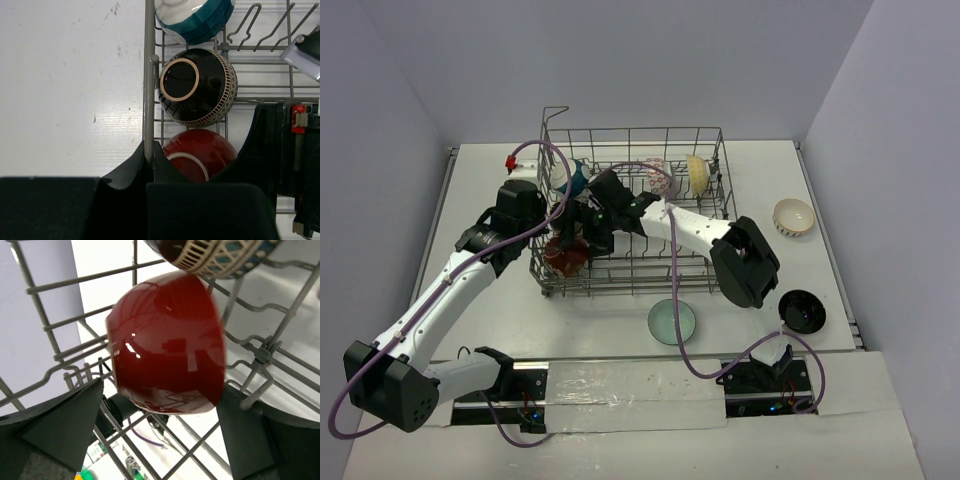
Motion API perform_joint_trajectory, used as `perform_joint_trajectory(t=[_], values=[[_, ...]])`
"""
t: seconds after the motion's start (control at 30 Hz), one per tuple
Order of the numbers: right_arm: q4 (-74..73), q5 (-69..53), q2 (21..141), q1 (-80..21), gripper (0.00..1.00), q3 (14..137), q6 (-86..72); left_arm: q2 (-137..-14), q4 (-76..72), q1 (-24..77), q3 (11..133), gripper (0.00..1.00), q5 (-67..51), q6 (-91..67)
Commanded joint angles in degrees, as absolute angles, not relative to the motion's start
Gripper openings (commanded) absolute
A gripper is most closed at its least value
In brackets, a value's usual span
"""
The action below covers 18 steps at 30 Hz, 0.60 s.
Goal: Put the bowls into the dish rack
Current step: Turn the bowl upside down over the dish rack.
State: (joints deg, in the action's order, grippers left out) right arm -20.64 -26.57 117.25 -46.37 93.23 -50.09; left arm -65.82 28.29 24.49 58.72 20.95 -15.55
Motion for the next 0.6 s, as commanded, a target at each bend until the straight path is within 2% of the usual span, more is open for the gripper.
perform_joint_trajectory(t=[0.0, 0.33, 0.57], values=[[-17.8, -27.1, 117.5, -46.4, 1.00, 98.3, -50.0, -64.7, 30.7, 26.8, 58.6, 0.00, 14.3, -14.2], [-20.0, -26.9, 117.9, -46.1, 1.00, 100.7, -49.4, -64.9, 30.6, 26.8, 58.5, 0.00, 14.5, -14.2], [-20.3, -27.1, 115.8, -45.9, 1.00, 97.0, -48.5, -65.0, 30.7, 26.8, 58.5, 0.00, 14.2, -14.2]])
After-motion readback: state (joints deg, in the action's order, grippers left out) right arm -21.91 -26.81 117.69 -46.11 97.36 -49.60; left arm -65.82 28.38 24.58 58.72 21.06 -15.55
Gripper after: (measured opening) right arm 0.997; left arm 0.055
